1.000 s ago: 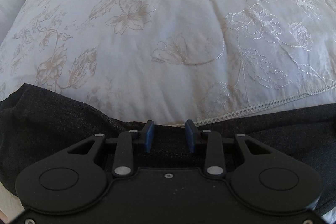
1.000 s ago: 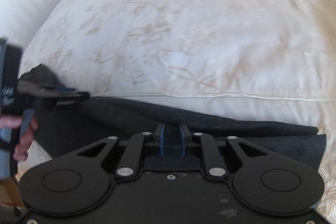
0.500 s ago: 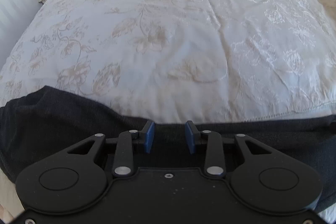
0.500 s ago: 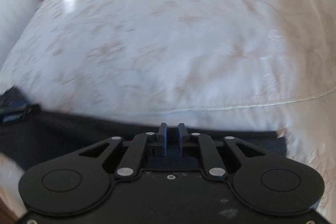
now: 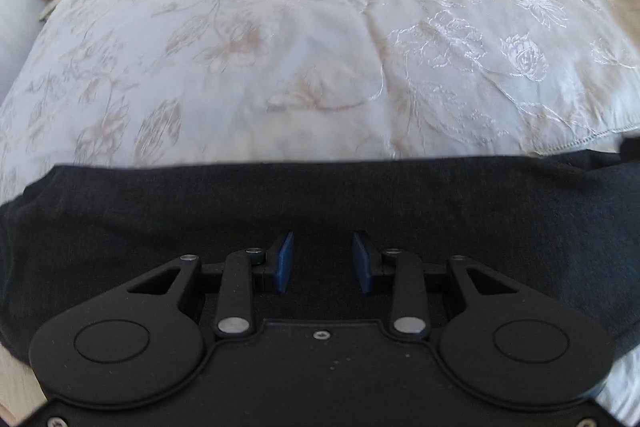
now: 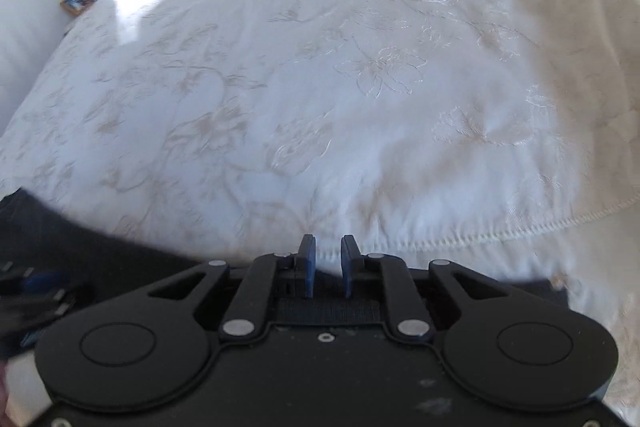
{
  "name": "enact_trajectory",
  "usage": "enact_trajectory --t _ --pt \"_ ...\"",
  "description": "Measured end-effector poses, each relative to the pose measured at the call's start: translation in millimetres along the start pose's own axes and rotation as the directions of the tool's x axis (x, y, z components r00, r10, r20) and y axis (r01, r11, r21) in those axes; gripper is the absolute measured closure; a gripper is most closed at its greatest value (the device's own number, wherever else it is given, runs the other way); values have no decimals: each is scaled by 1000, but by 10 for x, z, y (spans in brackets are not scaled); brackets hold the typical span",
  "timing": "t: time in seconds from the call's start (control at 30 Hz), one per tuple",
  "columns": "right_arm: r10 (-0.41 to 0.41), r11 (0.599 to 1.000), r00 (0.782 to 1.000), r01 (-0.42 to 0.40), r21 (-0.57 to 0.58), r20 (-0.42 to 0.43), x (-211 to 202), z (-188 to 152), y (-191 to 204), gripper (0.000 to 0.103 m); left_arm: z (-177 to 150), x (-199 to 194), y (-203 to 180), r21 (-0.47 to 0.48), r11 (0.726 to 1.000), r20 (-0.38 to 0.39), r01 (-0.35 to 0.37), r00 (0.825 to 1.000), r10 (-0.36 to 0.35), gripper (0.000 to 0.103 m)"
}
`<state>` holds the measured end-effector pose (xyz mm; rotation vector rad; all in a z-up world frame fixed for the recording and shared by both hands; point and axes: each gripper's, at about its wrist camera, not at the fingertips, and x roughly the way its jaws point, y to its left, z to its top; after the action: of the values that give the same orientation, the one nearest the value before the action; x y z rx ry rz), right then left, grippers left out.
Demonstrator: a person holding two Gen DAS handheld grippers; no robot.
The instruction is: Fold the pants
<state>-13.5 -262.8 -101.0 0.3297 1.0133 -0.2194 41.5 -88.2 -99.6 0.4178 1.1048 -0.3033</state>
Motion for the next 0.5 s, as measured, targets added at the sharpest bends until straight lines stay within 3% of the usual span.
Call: enact_trajectory --t 0.13,0.2,0.33,0.43,0.5 --pt "8 998 999 -10 -55 -42 -225 -347 57 86 222 293 46 -46 999 -55 -2 999 -1 57" --pt "-11 997 997 6 -73 -73 -220 -483 27 85 310 315 73 -66 998 -40 -13 999 10 57" --pt "-133 989 987 126 -82 -88 -42 -498 -238 86 458 331 101 -58 995 -18 -76 997 75 57" --pt "-160 985 983 164 46 -88 73 -267 -621 98 510 257 189 -96 992 -27 -77 997 75 58" --pt "-134 975 990 141 172 -52 -74 -188 -866 97 488 141 198 -98 993 -16 -59 998 58 58"
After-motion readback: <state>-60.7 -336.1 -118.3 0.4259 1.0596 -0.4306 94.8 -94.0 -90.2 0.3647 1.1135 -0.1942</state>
